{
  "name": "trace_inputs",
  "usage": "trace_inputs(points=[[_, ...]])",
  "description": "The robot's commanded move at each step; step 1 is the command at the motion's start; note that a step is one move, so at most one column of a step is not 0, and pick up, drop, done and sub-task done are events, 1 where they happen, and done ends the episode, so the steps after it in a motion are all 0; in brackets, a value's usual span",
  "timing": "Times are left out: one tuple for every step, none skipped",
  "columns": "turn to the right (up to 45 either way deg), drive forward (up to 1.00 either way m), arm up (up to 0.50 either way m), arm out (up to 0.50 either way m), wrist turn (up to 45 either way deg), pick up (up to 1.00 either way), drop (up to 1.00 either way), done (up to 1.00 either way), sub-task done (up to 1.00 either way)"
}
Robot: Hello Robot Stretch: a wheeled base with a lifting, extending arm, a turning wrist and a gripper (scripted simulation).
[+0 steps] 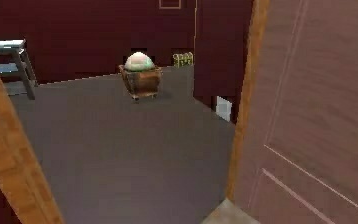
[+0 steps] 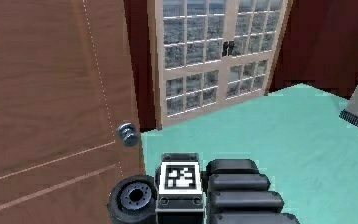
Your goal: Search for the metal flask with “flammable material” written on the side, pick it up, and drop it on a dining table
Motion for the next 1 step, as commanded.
trace_inputs(points=[[0.0,0.65,0.00,0.00,0.0,0.00,0.00,0.00,0.00]])
